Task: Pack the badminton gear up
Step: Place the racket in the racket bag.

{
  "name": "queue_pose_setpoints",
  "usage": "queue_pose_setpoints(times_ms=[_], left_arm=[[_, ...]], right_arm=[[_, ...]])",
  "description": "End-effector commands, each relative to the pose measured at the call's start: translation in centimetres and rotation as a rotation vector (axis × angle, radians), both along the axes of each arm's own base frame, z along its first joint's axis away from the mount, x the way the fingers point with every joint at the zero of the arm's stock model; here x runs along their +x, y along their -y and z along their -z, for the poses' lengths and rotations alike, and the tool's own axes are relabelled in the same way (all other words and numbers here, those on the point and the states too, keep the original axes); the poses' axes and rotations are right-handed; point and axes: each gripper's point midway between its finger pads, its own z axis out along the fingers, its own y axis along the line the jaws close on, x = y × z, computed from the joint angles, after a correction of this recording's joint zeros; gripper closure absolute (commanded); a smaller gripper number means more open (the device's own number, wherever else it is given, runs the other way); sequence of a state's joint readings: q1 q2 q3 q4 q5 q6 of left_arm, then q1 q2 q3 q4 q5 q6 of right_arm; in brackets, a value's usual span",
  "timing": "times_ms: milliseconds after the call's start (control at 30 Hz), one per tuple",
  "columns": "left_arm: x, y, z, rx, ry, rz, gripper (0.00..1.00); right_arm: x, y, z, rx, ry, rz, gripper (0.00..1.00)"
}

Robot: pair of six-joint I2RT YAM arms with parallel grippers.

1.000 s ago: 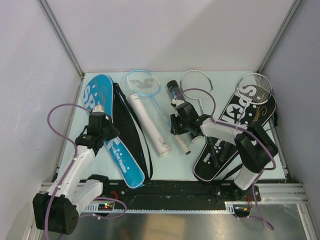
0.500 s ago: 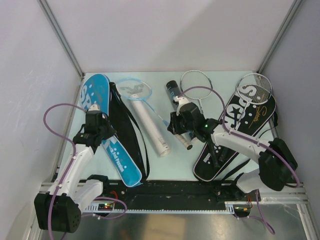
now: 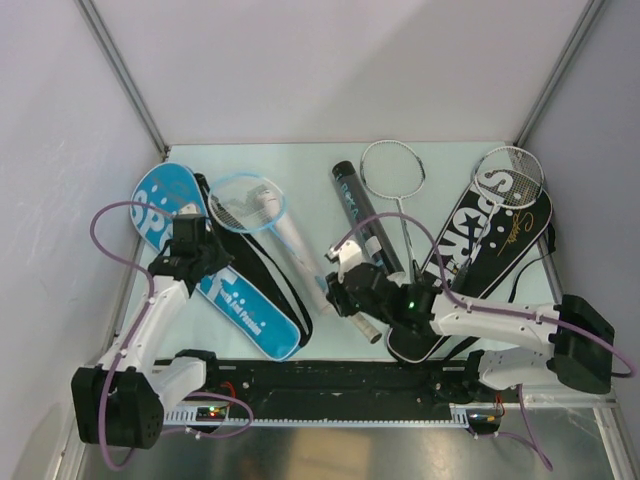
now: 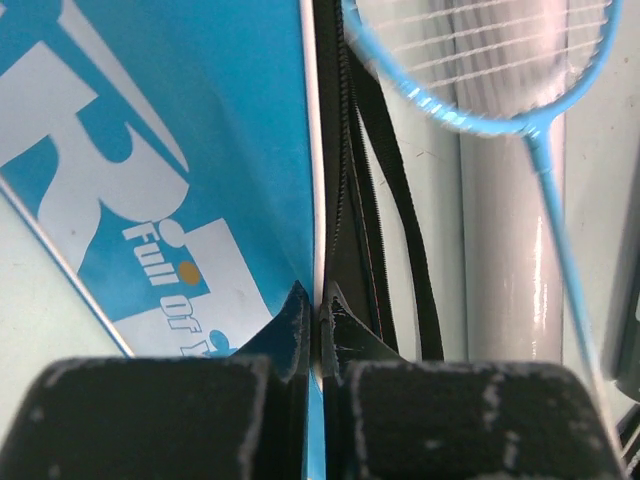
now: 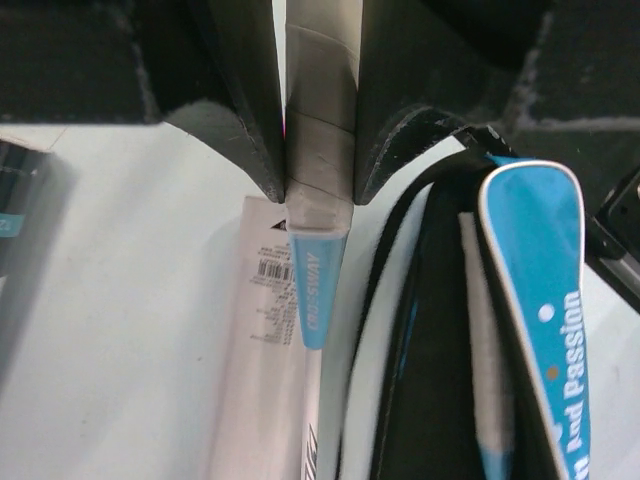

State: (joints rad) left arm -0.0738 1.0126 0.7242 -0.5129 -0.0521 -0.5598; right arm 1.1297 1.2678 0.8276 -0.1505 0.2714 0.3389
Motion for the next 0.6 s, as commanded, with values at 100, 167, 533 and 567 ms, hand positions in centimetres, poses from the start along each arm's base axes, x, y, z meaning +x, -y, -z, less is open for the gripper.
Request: queue_pose_setpoints(times_ms=[100, 167, 533, 567], left_arm=[[2.9, 1.2, -3.5, -0.076, 0.119, 0.018, 1.0], [3.0, 1.1, -3.6, -0.067, 0.122, 0.025, 1.0], [2.1, 3.0, -4.5, -0.067, 0.164, 0.212, 1.0], [1.9, 3.3, -4.7, -0.075, 0.173, 0.23, 1.0]], right_arm=[[-3.6, -3.3, -0.9, 0.013, 0.148, -0.089, 1.0], [-5.0, -3.8, -0.7, 0.01, 0.166, -0.131, 1.0], [-8.7, -5.6, -0.5, 0.031, 0.213, -0.29, 1.0], [-8.8, -6.1, -0.7, 0.043, 0.219, -0.307, 1.0]])
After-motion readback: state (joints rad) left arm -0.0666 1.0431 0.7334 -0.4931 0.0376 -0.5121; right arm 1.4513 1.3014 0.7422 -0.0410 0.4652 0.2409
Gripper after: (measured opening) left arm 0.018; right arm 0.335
